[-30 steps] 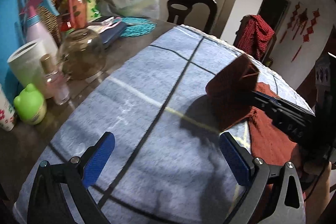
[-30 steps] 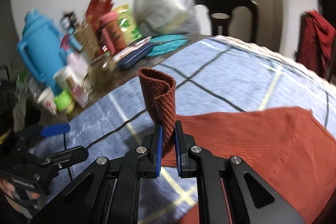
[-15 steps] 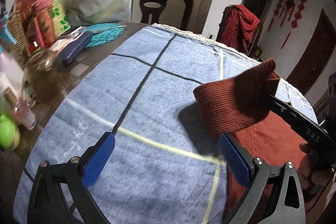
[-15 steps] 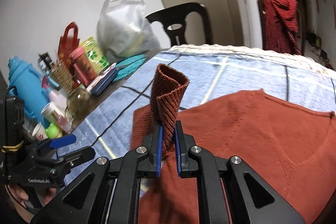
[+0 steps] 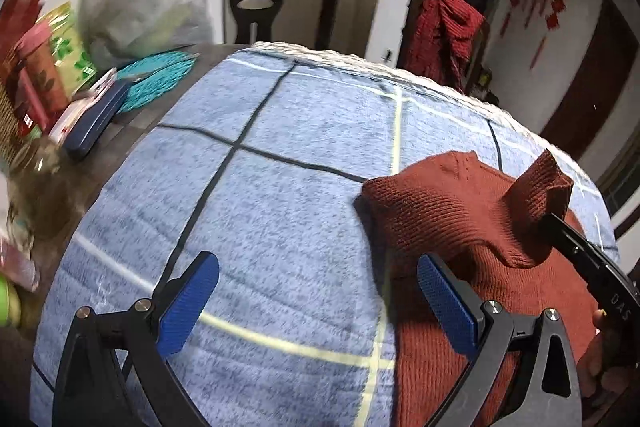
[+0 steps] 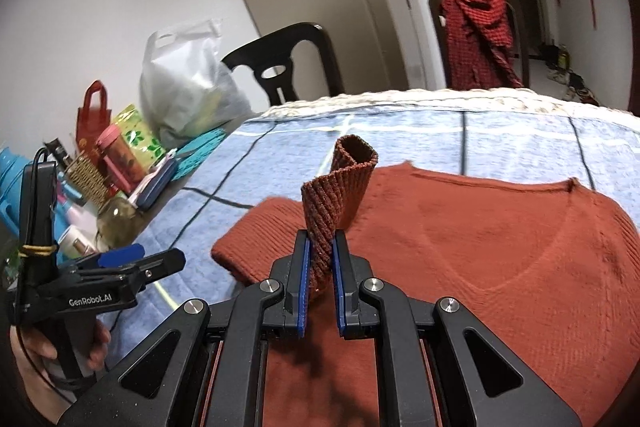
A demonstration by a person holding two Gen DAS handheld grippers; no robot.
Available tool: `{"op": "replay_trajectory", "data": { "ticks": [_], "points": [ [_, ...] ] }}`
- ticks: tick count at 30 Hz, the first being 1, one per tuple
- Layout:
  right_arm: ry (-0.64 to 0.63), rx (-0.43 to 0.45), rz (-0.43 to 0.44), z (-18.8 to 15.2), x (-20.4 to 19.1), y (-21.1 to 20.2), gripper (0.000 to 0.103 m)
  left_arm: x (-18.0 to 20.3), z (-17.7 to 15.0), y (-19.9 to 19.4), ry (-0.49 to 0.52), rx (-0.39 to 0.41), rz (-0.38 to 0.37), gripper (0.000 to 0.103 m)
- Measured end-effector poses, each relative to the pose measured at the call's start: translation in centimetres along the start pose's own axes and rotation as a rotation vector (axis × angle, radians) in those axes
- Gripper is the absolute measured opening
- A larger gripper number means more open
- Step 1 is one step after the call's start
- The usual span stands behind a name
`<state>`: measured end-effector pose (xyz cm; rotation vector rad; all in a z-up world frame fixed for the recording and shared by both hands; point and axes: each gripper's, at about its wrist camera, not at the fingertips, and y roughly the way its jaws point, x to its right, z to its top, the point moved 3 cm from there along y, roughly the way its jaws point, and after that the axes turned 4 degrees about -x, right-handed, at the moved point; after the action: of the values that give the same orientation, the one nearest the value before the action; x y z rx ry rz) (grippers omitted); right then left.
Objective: Fold small clothes
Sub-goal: 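Lift the sleeve with the right gripper and carry it across the sweater body, then lay the sleeve on the body and open the right gripper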
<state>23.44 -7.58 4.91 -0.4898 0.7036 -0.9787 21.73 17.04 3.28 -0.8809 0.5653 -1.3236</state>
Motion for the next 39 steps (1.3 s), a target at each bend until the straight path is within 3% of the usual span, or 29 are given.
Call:
{"op": "replay_trajectory", "data": {
  "ticks": [7,12,17,27,35,36,39],
  "points": [
    [0.036,-0.014,-0.030,-0.5,2.1,-0.2,0.011,1.5,1.0,0.7,0.022,-0.016,-0.017,0.101],
    [0.112,-0.025,-0.005,-1.1,3.6,-0.2,0.011,2.9,1.7,2.1,0.066,-0.010,0.051,0.101],
    [0.146,-0.048,-0.017,-2.1,4.5,-0.1,0.011,3.9,1.0,4.3,0.114,-0.073,0.105,0.099],
    [0.279,-0.082,-0.030,-3.8,6.9,-0.8,0.018,4.0,0.3,5.9,0.123,-0.113,0.126,0.099],
    [0.329,0.056,-0.060,-2.8,9.1,-4.1,0.019,3.7,0.1,6.3,0.096,-0.123,0.112,0.099],
    [0.334,0.059,-0.073,-2.6,9.3,-4.2,0.022,3.7,0.1,6.3,0.095,-0.123,0.111,0.099],
    [0.321,0.035,-0.105,-2.1,9.5,-3.8,0.045,3.6,0.1,6.2,0.095,-0.123,0.110,0.099]
  ]
}}
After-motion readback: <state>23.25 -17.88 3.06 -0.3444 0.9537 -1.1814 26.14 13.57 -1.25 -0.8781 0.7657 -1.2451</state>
